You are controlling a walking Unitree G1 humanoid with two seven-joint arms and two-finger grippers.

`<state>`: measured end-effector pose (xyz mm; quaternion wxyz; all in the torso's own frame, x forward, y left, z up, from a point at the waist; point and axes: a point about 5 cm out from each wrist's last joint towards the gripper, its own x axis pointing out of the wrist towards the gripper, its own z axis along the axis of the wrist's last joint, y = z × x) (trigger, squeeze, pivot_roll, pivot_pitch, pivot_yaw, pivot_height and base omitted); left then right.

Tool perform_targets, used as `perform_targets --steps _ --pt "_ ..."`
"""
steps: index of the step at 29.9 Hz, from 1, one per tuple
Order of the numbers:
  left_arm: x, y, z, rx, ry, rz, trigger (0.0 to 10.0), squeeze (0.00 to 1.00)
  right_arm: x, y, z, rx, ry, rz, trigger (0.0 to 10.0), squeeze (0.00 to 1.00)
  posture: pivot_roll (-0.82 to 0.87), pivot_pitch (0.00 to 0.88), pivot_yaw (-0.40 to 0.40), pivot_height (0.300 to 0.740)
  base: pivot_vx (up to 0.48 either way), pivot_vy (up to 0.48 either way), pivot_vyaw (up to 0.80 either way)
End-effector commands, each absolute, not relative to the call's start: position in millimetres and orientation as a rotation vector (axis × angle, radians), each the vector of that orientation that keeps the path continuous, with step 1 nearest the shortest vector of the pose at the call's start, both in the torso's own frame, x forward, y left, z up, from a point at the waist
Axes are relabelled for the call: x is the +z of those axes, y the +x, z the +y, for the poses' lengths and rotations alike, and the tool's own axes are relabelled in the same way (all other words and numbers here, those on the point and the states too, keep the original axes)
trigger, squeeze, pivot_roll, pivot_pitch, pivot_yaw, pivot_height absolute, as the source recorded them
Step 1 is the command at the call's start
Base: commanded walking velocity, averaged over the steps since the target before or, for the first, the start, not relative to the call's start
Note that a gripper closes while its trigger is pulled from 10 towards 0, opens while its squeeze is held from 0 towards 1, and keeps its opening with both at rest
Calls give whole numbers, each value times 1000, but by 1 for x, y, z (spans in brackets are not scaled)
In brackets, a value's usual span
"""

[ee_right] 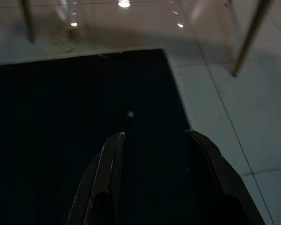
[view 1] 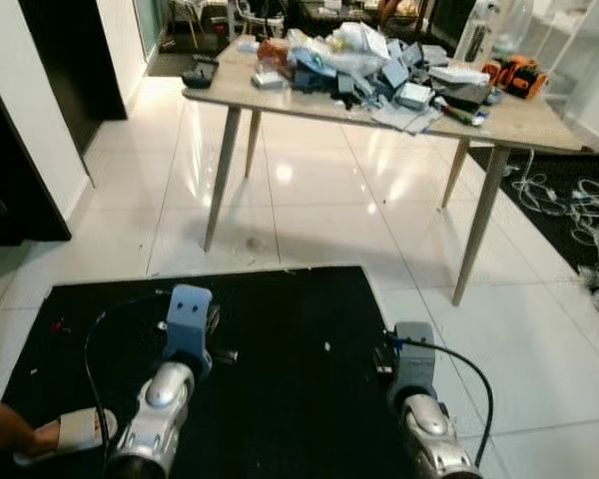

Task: Picking trash to rubbish bin

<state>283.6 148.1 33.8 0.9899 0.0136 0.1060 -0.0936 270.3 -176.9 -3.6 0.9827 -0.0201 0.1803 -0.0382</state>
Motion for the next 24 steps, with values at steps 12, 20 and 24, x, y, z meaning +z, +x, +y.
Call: perform_targets --steps 12,20,24 --pt "36 285 141 -218 33 204 10000 0 -6 266 -183 -83 -51 375 10000 0 9 57 -11 740 301 0 -52" --pt "37 284 140 -209 27 201 10000 0 -5 268 -183 -77 -55 370 10000 0 8 59 -15 740 300 0 0" --pt "36 282 140 -215 28 203 10000 0 -5 267 -182 -72 -58 369 10000 0 5 53 -14 740 298 0 0"
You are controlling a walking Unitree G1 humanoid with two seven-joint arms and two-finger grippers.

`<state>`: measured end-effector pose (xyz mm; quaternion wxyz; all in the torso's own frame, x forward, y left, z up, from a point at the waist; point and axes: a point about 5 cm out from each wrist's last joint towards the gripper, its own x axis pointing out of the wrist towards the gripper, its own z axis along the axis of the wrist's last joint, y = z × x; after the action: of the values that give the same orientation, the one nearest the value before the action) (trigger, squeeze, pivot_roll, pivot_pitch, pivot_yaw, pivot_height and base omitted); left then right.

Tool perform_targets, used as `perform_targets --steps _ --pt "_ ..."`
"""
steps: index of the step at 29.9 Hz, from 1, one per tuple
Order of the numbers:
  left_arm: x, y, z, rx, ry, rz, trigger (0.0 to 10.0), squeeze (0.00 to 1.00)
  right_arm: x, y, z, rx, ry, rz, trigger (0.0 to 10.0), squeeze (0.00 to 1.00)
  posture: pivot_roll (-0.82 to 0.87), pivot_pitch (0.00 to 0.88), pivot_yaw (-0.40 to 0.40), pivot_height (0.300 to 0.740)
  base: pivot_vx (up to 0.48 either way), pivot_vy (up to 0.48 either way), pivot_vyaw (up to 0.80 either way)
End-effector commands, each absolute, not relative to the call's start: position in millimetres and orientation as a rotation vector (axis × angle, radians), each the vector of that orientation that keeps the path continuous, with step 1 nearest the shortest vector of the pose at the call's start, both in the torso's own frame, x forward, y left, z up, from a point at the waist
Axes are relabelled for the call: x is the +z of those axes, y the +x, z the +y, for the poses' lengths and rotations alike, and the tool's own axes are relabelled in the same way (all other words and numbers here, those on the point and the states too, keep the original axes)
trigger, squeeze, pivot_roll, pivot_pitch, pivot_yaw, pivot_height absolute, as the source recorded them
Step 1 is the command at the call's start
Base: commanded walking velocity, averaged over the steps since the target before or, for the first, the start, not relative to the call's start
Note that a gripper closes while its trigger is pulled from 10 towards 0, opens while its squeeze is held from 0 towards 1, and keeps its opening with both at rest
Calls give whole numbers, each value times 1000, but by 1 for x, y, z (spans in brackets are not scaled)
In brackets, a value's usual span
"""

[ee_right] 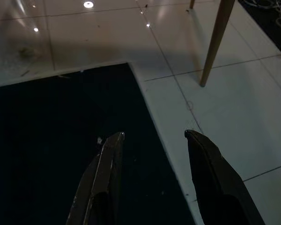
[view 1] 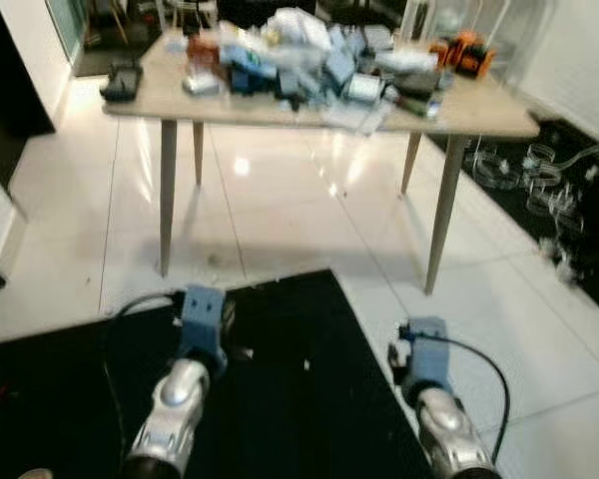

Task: Picking trash to rubbish bin

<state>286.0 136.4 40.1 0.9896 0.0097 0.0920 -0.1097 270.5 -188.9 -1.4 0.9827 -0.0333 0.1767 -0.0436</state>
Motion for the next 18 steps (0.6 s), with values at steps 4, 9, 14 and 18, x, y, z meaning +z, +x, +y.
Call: perform_targets --steps 4,9,14,18 --pt "35 282 139 -219 30 204 10000 0 -5 267 -183 -71 -60 369 10000 0 2 49 -13 740 299 0 0" --pt "36 282 139 -220 32 205 10000 0 -5 267 -183 -72 -60 369 10000 0 0 55 -11 740 289 0 0" --pt "37 284 139 -220 29 203 10000 0 -6 267 -185 -89 -33 380 10000 0 -2 57 -9 740 288 0 0" --pt "38 286 138 -219 28 201 10000 0 -7 266 -185 -97 -24 382 10000 0 -8 44 -6 740 289 0 -766"
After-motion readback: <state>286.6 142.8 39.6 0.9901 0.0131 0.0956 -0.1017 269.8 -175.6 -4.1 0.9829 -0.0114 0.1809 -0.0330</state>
